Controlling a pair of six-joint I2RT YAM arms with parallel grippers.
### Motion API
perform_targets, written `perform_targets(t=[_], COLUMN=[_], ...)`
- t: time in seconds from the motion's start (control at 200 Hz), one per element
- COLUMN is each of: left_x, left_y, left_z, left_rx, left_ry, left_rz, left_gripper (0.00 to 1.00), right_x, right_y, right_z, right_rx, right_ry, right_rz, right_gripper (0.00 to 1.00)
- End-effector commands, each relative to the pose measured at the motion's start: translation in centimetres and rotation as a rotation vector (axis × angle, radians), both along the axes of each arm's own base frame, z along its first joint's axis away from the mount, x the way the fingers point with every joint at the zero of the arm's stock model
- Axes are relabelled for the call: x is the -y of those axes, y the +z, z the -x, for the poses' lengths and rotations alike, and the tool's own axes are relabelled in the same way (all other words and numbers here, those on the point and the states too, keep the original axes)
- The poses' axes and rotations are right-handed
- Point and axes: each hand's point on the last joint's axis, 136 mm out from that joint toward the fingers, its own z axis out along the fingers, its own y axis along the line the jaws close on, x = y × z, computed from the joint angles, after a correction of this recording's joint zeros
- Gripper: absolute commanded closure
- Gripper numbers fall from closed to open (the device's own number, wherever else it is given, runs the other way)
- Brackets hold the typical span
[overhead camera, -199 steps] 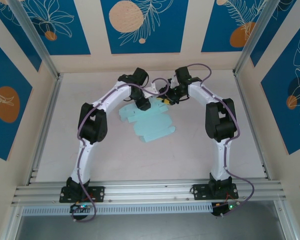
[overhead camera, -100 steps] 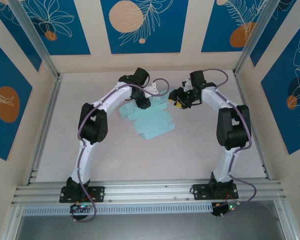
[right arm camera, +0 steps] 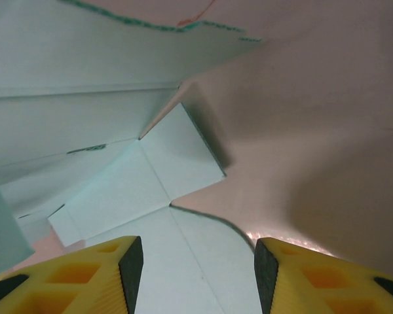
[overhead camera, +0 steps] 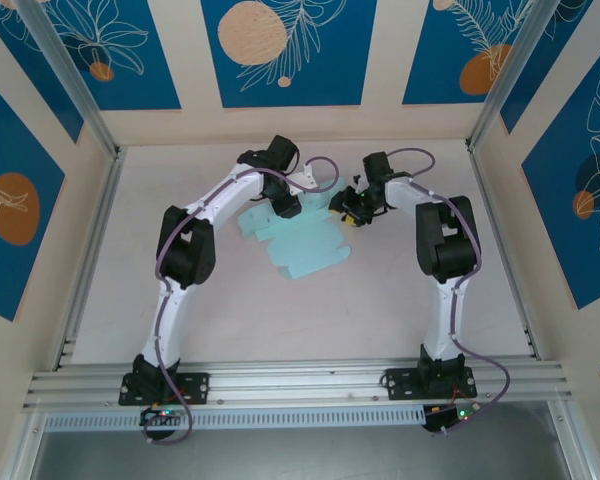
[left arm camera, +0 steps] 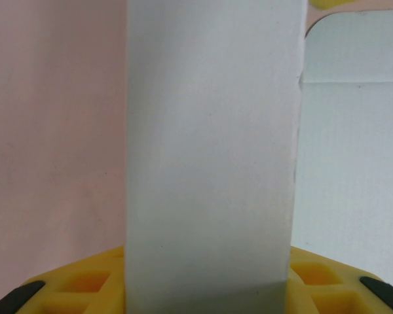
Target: Fold the paper box
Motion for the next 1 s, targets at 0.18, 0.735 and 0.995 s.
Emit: perform_targets(t=[0.18, 0.735, 0.995], left_x=[-0.7, -0.5, -0.5], left_y=[-0.1, -0.3, -0.3], left_z=[0.7, 0.8, 0.8], left_rx=[-0.01, -0.018, -0.018], left_ry=[-0.01, -0.012, -0.01], left_rz=[-0.037, -0.032, -0.035], left_gripper=[0.59, 0.59, 0.59], right_x=[-0.5, -1.8, -2.5], right_y=[-1.6, -2.7, -0.7], right_z=[-1.7, -2.8, -3.3], right_rx=[0.015, 0.016, 0.068], right_ry=[-0.024, -0.022, -0.019], right_rz=[0.039, -0.013, -0.106], right_gripper=[0.49, 0.5, 0.57])
